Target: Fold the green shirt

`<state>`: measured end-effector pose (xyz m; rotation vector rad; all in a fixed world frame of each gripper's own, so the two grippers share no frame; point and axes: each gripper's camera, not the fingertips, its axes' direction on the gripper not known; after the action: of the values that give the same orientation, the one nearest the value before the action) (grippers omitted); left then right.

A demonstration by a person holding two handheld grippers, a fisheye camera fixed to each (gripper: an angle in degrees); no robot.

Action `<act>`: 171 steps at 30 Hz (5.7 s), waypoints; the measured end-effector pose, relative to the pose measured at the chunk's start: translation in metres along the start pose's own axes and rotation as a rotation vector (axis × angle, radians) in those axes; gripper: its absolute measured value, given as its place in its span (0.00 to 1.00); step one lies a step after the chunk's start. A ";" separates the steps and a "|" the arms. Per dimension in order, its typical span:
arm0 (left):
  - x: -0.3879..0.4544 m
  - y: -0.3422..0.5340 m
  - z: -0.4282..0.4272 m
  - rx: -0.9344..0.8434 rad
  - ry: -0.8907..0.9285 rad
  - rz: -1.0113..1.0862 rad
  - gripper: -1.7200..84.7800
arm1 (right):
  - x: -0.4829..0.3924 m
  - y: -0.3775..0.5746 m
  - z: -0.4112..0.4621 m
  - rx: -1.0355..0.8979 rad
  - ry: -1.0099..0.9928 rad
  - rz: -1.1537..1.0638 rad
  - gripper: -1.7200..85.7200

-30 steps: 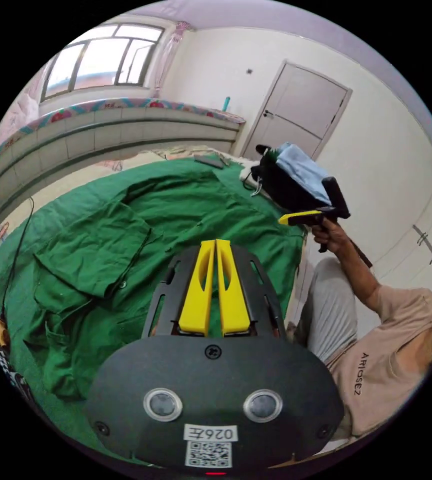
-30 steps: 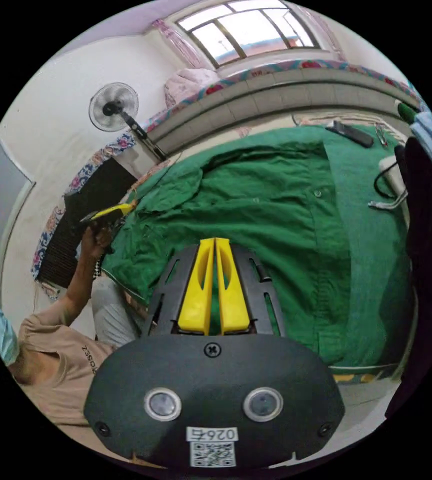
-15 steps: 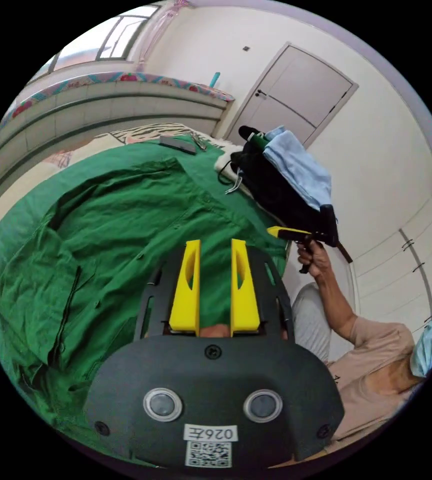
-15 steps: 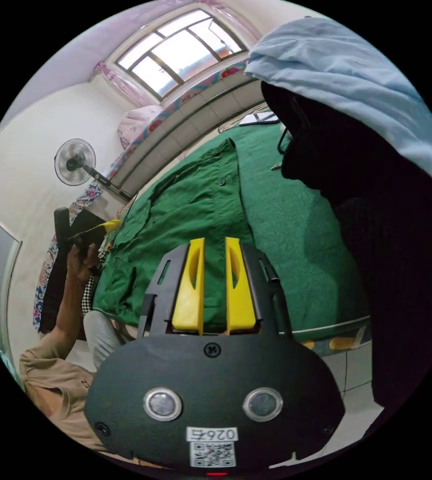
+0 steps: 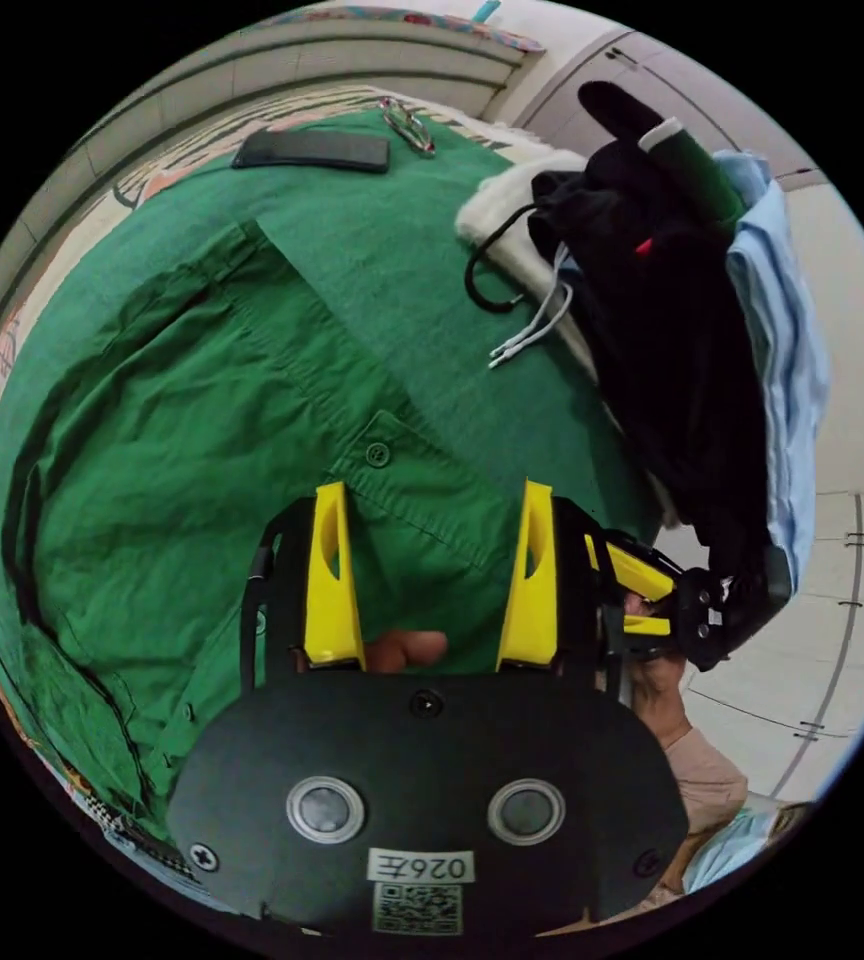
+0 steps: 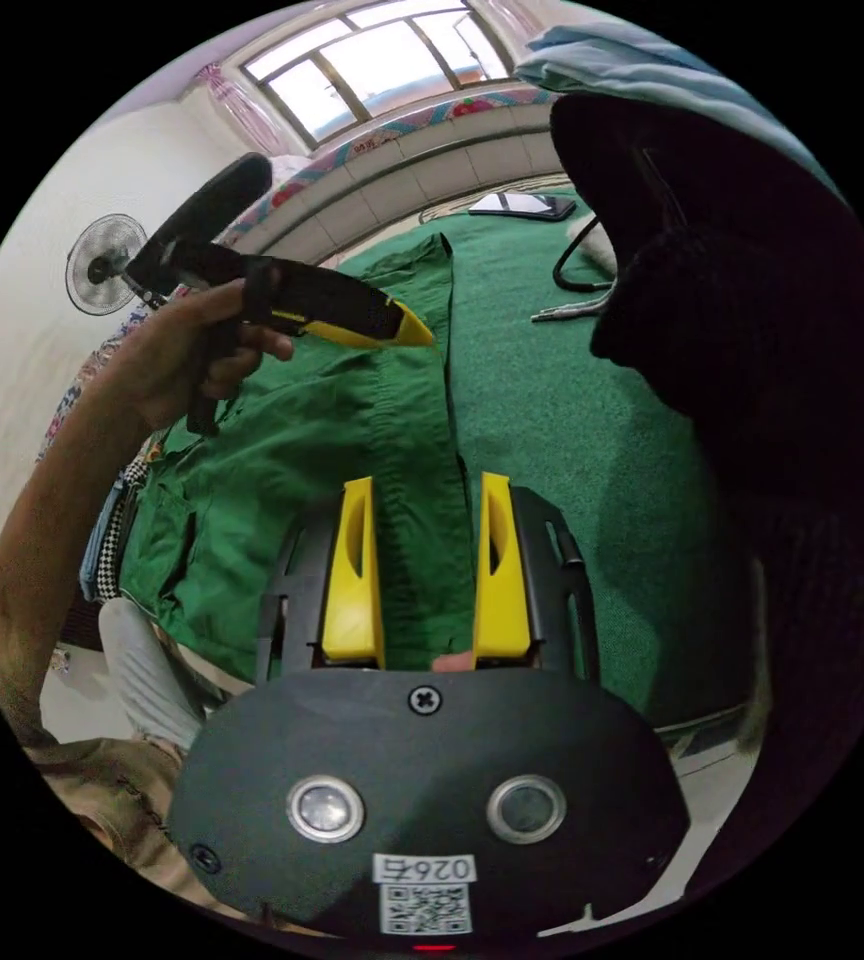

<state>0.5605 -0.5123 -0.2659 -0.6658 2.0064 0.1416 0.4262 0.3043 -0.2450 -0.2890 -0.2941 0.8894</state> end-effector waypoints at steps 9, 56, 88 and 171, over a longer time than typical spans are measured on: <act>0.016 -0.035 0.048 -0.120 -0.082 0.014 0.33 | -0.010 0.001 -0.001 -0.055 -0.331 -0.058 0.01; -0.314 0.345 -0.560 0.544 0.310 -0.106 0.02 | -0.479 0.018 0.059 -0.167 -0.505 -0.652 0.00; -0.177 0.527 -0.682 0.582 0.248 0.176 0.02 | -0.582 0.140 0.178 -0.248 -0.319 -0.627 0.15; -0.172 0.470 -0.560 0.295 -0.660 0.057 0.01 | -0.506 -0.187 0.373 -0.158 0.166 -0.543 0.01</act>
<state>-0.0502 -0.2526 0.0857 -0.3130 1.3711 0.0811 0.1211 -0.1616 0.1012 -0.4026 -0.2708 0.3046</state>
